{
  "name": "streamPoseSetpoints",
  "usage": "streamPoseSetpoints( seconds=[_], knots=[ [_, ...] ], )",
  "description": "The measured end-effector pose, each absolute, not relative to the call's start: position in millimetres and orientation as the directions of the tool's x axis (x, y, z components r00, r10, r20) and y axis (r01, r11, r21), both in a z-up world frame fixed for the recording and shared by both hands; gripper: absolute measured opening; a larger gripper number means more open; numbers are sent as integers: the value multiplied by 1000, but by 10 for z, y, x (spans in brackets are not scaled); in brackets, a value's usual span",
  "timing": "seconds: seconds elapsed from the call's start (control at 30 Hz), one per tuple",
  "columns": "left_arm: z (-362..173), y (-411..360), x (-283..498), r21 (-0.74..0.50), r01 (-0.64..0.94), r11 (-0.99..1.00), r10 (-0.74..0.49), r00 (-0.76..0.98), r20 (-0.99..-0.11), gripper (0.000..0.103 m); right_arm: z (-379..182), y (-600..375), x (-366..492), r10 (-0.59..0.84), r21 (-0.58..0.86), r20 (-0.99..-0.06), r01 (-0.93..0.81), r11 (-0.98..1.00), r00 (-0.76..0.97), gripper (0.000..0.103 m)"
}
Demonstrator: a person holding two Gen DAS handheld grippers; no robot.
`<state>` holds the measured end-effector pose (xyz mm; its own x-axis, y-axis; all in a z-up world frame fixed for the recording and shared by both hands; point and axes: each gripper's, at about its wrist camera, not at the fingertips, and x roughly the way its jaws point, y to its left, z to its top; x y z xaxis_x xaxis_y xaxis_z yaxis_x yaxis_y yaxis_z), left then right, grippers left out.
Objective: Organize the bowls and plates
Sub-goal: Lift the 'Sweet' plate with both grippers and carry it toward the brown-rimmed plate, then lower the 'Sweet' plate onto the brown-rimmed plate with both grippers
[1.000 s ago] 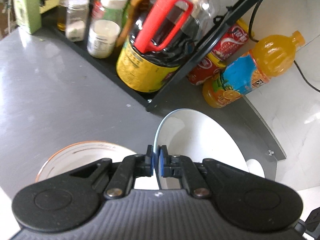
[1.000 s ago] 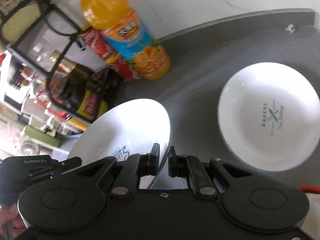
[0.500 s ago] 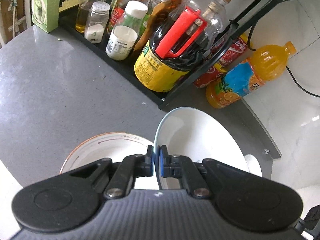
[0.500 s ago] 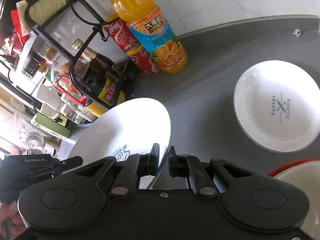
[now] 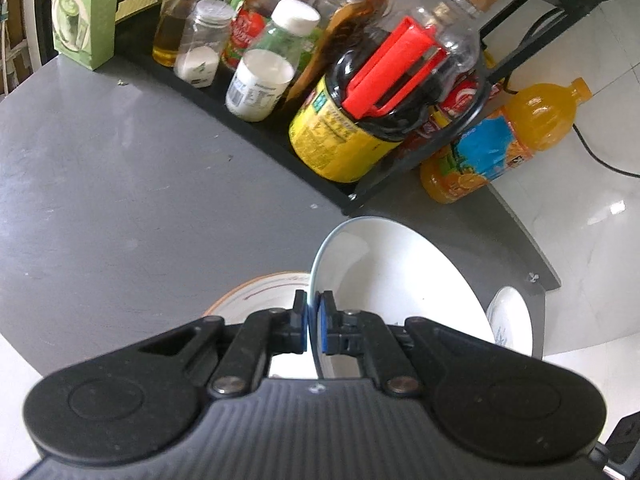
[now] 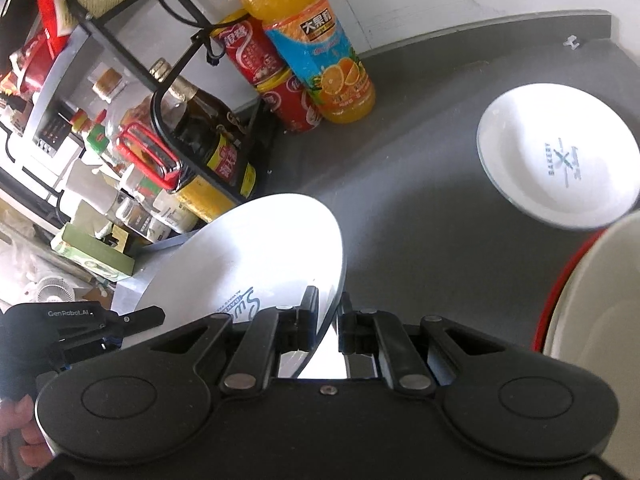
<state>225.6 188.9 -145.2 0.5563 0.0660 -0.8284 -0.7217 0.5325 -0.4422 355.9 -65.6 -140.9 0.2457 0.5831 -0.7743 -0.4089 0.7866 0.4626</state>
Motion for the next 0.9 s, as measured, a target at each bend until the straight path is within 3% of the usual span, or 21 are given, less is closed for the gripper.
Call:
streamPoseSetpoints(
  seconds=[0.9],
  knots=[
    [-1834, 2014, 2017, -431, -681, 592, -51, 502, -863, 5, -1644, -635, 2934, 474, 369, -827, -344, 863, 303, 9]
  ],
)
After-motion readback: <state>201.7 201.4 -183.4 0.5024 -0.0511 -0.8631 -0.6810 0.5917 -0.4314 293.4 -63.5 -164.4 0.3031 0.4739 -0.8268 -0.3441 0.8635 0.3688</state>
